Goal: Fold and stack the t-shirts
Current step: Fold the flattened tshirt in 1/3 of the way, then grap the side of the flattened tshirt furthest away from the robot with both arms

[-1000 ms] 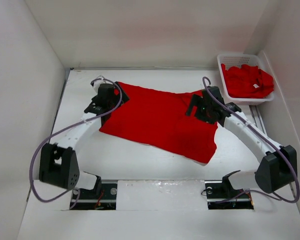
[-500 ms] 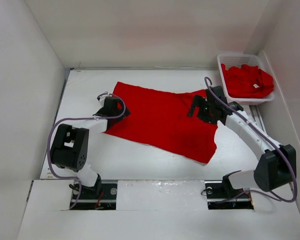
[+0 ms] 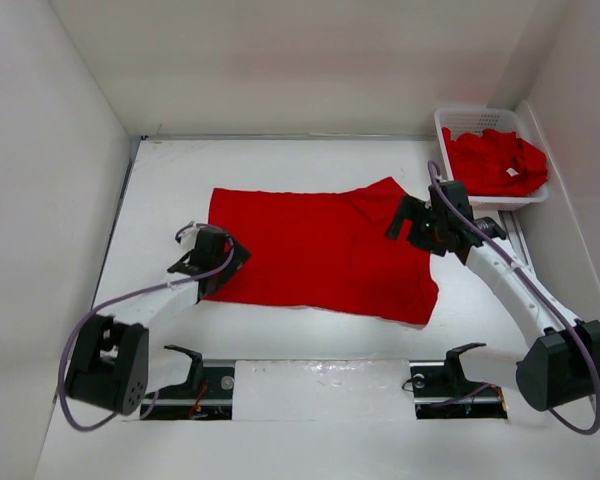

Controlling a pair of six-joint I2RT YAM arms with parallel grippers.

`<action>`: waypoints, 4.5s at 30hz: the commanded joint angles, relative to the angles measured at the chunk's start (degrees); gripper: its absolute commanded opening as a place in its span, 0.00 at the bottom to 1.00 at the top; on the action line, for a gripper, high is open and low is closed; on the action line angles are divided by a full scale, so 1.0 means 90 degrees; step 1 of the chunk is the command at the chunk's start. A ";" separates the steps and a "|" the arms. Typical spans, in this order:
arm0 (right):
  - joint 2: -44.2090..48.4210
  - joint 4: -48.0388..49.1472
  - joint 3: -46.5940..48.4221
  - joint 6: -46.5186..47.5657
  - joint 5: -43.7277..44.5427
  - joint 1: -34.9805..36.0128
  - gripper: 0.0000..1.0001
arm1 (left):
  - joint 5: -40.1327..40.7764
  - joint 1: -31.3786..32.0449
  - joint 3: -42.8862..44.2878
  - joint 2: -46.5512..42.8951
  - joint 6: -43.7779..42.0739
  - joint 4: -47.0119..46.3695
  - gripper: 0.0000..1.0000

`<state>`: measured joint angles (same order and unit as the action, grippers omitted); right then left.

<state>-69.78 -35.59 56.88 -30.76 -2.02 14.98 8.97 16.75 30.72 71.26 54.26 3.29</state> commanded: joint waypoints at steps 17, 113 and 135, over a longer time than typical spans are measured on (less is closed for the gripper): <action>-0.0790 0.0303 0.1206 -0.0117 0.2069 0.0327 1.00 | 0.1425 -0.0093 0.1643 -0.1427 -0.0315 0.1968 1.00; -0.6632 -0.0654 0.5633 -0.1299 0.2090 -0.1001 0.75 | 0.0673 -0.1383 0.6411 0.5646 -0.3158 0.1402 0.00; -0.7003 -0.1289 0.6238 -0.1318 0.2031 -0.0932 0.33 | 0.0615 -0.1383 0.6469 0.5705 -0.3216 0.1343 0.00</action>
<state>-131.96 -45.82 110.37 -42.28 15.86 6.07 15.03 4.14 90.35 123.57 26.41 12.51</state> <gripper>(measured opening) 0.344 0.021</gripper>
